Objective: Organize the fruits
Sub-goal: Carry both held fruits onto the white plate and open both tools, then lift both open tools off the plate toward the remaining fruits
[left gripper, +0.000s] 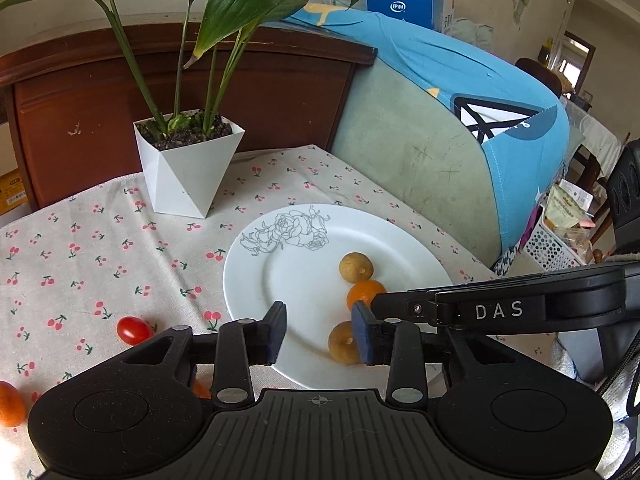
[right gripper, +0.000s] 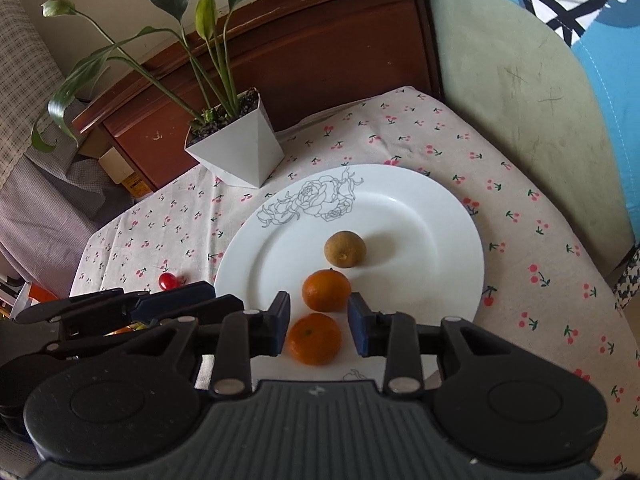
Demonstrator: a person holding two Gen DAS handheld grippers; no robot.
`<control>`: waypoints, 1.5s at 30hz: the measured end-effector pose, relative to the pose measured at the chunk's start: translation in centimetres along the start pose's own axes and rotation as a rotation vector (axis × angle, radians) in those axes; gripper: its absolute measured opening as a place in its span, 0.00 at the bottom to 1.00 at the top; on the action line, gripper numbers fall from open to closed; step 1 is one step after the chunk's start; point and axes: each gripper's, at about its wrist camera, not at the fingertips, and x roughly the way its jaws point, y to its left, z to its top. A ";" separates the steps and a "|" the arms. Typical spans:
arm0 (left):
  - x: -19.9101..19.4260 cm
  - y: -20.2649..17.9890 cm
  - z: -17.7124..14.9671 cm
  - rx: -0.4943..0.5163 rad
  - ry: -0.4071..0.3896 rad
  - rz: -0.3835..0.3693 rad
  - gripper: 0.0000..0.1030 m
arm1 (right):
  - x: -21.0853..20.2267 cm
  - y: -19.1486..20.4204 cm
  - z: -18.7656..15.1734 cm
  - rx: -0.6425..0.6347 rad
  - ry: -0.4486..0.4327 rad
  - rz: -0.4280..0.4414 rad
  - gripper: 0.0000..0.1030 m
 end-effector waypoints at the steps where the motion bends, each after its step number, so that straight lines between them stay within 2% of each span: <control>1: -0.2 0.0 0.2 -0.009 -0.006 0.005 0.48 | 0.0 0.0 0.0 0.006 -0.001 -0.003 0.33; 2: -0.4 0.0 0.3 -0.015 -0.010 0.006 0.51 | -0.1 0.0 0.1 0.012 -0.004 -0.001 0.34; 4: -1.0 0.2 0.6 -0.028 -0.023 0.023 0.70 | -0.3 -0.1 0.2 0.021 -0.016 0.002 0.37; 6: -1.6 0.3 0.9 -0.033 -0.037 0.061 0.77 | -0.5 0.1 0.4 0.021 -0.027 0.006 0.42; 12: -3.4 1.0 1.6 -0.064 -0.045 0.145 0.80 | -0.7 1.1 0.4 -0.008 -0.033 0.033 0.45; 18: -5.7 3.1 2.0 -0.152 -0.070 0.145 0.80 | -0.6 2.9 0.1 -0.055 -0.018 0.080 0.46; 24: -8.2 5.2 2.4 -0.172 -0.086 0.203 0.80 | -0.4 4.8 -0.2 -0.116 -0.004 0.125 0.46; 28: -9.5 7.8 2.1 -0.219 -0.064 0.266 0.80 | -0.2 6.3 -0.6 -0.160 0.012 0.161 0.46; 34: -10.6 10.9 1.0 -0.271 -0.025 0.321 0.79 | 0.4 8.5 -1.7 -0.235 0.044 0.202 0.46; 45: -9.7 13.1 -1.4 -0.287 0.042 0.427 0.77 | 2.3 9.4 -2.3 -0.259 0.066 0.202 0.46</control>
